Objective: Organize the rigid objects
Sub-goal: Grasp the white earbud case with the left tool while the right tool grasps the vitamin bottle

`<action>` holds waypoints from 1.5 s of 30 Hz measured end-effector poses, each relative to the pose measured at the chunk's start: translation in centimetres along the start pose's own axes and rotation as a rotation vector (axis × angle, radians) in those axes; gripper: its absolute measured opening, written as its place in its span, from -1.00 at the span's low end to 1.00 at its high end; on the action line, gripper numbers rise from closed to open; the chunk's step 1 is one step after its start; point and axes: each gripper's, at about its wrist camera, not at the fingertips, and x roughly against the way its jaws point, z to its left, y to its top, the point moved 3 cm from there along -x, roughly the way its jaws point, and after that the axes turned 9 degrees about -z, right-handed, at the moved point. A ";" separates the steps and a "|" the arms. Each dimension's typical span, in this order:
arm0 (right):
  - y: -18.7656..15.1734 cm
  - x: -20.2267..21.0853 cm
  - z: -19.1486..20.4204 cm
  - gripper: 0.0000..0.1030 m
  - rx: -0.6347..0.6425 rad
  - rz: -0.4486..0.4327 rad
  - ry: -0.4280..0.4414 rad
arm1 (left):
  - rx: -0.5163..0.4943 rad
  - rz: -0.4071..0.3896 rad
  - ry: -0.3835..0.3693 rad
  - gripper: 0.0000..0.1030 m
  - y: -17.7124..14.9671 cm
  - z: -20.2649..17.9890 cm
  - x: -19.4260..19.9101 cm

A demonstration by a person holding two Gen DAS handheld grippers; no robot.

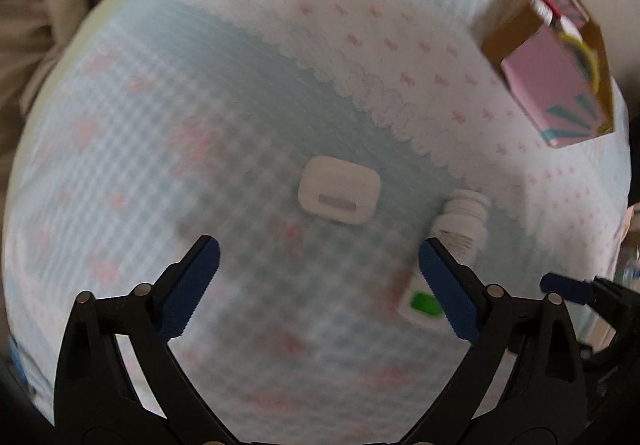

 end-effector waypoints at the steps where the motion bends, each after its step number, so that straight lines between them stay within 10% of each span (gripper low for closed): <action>1: -0.1 -1.0 -0.3 0.84 -0.028 0.004 0.000 | -0.010 0.004 -0.005 0.91 0.2 0.0 -0.7; 23: 2.0 -7.9 -1.2 0.55 -0.154 0.026 0.001 | -0.129 0.041 -0.005 0.53 2.0 -1.5 -7.9; 27: 2.0 -8.3 -0.8 0.33 -0.114 0.030 -0.028 | -0.134 0.022 0.011 0.15 0.3 -2.3 -7.8; 45: 2.7 -6.1 -1.5 -0.01 -0.088 0.009 0.043 | 0.084 -0.034 0.013 0.11 -1.8 -1.5 -3.1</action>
